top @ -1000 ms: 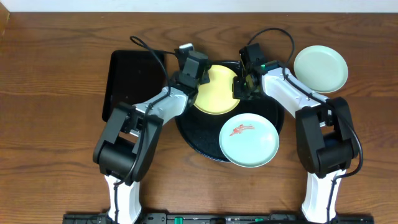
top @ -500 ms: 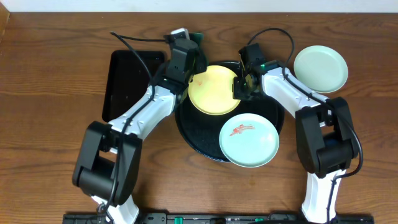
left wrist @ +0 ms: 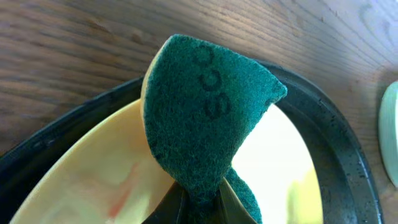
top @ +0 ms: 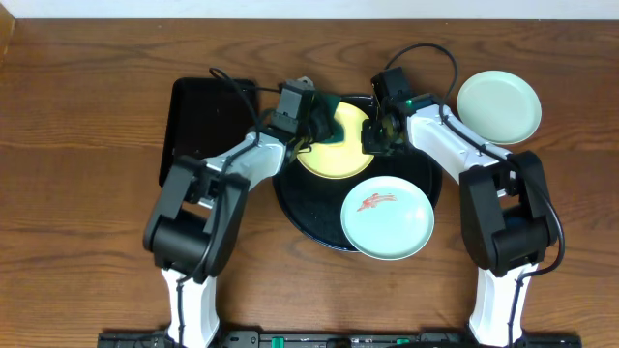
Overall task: Clean dirty plates on tray and stack at the side
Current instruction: 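Keep scrubbing the yellow plate's red smear with the left-held sponge, then retract the left gripper with the sponge back over the black tray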
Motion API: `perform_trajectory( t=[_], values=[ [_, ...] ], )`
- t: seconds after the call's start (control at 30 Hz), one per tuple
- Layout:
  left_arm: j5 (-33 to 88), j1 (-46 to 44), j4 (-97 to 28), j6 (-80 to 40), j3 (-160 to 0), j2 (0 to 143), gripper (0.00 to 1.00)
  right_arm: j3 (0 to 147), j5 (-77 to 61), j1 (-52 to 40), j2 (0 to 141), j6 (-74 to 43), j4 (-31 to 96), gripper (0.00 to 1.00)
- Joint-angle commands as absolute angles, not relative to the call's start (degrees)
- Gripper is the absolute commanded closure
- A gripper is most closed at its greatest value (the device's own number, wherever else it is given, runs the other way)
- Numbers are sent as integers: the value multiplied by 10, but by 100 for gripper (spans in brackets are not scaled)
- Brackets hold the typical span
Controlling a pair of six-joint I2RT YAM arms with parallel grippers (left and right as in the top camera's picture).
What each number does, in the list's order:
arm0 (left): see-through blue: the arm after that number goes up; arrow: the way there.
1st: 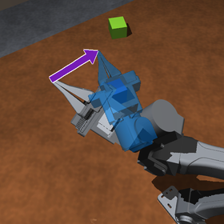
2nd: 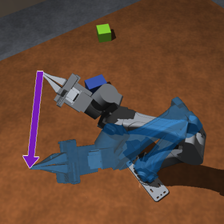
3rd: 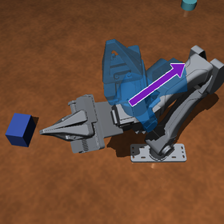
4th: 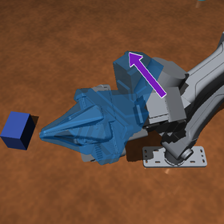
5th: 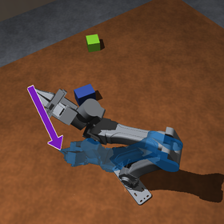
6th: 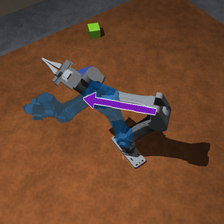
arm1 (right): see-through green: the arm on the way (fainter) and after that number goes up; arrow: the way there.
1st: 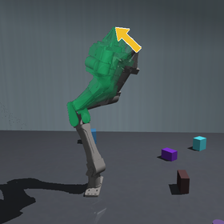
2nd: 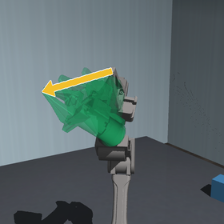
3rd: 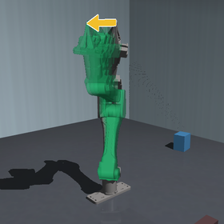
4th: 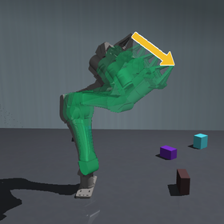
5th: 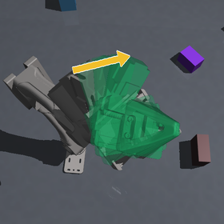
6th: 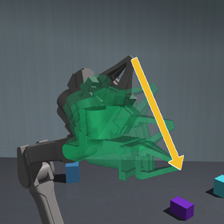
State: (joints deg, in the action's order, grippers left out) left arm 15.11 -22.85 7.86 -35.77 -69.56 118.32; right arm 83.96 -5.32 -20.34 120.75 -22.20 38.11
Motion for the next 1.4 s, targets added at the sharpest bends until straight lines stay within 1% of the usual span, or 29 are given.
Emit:
perform_trajectory(
  t=[0.0, 0.07, 0.3, 0.43, 0.93, 1.17, 1.37],
  values=[
    [172, -225, 96, -336, -695, 1207, 92, 821, -9, -217, 1233, -218, 399, 99],
    [142, -222, 103, -314, -695, 1216, 92, 821, -9, -217, 1233, -218, 401, 99],
    [-86, -221, 110, -221, -695, 1224, 92, 821, -9, -217, 1233, -218, 404, 99],
    [-152, -221, 134, -195, -695, 1224, 92, 821, -9, -217, 1233, -218, 406, 99],
    [-160, -221, 250, -176, -695, 1204, 92, 821, 2, -217, 1233, -218, 420, 99],
    [-159, -221, 229, -181, -695, 1133, 92, 821, 2, -218, 1233, -218, 418, 99],
    [-155, -221, 144, -192, -695, 1050, 92, 821, 2, -218, 1233, -218, 418, 99]
  ],
)
